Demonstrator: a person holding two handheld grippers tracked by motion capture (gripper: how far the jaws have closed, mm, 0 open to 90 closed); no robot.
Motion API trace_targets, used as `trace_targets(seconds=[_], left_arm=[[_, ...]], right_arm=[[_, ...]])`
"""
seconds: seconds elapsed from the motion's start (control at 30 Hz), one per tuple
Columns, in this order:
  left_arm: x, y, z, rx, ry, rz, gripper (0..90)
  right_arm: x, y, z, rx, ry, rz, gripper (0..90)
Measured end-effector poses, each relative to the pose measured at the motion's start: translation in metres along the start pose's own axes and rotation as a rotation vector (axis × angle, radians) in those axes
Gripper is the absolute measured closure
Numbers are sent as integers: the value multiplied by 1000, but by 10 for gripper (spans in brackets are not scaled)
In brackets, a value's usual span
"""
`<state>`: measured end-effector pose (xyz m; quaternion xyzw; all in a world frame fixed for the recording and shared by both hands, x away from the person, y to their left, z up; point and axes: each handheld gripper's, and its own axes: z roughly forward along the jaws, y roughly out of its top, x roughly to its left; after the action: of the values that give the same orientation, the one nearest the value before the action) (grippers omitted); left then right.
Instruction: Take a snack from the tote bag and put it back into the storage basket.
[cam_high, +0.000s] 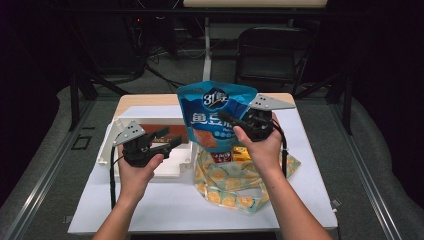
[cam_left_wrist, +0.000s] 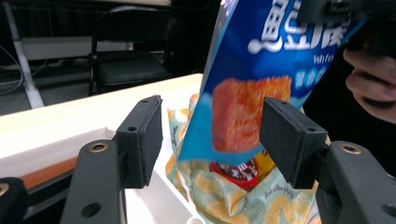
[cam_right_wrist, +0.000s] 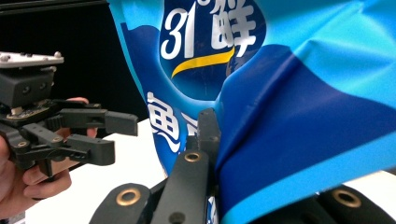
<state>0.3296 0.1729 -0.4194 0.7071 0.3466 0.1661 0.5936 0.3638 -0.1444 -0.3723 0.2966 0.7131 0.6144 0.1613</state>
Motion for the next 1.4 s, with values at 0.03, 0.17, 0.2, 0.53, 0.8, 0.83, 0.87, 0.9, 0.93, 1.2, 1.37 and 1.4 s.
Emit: trace_targets(seconds=[0.03,0.17,0.2,0.53,0.8,0.83,0.87,0.9,0.93,1.2,1.37,1.4], left_arm=[[-1,2,0,2,3,5,398],[-2,7,3,-17,-5,7,390],[-3,9,3,-23,-11,6,389],[-9,17,15,-5,-34,45,373],[-9,17,17,-18,-50,42,375],[-9,17,16,-17,-48,45,374],[-9,17,16,-13,-52,48,375],[-9,17,16,-9,-58,54,374],[-9,17,15,-7,-58,60,378],[-14,13,12,-2,-58,119,582],[-17,16,9,-9,-60,127,690],[-17,17,8,-9,-60,124,717]], right_arm=[[2,0,2,3,8,-2,900],[9,-2,8,3,20,-2,900],[9,-3,9,9,24,-8,900],[22,-13,20,34,70,-12,900],[33,-15,25,54,111,-26,900],[34,-15,26,53,113,-29,900],[34,-15,26,50,117,-25,900],[34,-16,26,53,126,-24,900],[34,-16,26,52,130,-23,900],[35,-19,29,57,123,-19,900],[34,-19,30,58,135,-13,900],[34,-19,29,56,137,-11,900]])
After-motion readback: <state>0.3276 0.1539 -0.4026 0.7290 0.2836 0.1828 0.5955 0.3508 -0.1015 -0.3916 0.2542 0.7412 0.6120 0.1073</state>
